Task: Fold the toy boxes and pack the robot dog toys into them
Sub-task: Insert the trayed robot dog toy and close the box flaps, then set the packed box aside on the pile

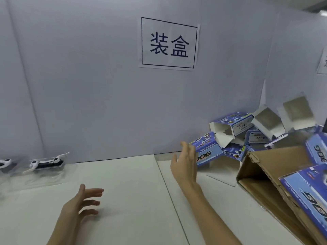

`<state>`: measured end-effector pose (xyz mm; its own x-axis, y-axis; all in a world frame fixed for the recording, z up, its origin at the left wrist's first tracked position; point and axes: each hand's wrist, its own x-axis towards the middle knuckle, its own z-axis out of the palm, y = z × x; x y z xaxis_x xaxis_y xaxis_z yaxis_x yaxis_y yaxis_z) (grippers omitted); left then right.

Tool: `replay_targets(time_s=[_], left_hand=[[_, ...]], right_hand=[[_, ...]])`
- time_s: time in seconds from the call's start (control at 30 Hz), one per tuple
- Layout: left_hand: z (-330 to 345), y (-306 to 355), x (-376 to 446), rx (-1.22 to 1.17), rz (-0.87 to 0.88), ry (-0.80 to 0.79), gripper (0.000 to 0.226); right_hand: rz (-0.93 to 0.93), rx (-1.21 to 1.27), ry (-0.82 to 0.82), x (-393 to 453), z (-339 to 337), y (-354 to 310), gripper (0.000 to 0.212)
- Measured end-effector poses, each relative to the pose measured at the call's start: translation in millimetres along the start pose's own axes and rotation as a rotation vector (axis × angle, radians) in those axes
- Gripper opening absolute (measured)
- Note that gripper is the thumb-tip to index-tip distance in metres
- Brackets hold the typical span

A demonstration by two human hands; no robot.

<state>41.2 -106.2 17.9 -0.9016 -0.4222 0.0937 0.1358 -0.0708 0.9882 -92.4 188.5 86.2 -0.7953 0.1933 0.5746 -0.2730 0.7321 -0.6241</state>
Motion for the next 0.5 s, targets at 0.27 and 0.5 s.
replay_targets(time_s=[0.27,0.5], left_hand=[[1.5,-4.6,-5.5,0.057,0.070,-0.028,0.058],[1.1,-3.9,-6.7,0.062,0.090,-0.043,0.057]], right_hand=[[0.300,-0.475,0.073,83.0,-27.4,56.7,0.088],[0.682,0.364,0.120,89.3,-29.2,79.4,0.058]])
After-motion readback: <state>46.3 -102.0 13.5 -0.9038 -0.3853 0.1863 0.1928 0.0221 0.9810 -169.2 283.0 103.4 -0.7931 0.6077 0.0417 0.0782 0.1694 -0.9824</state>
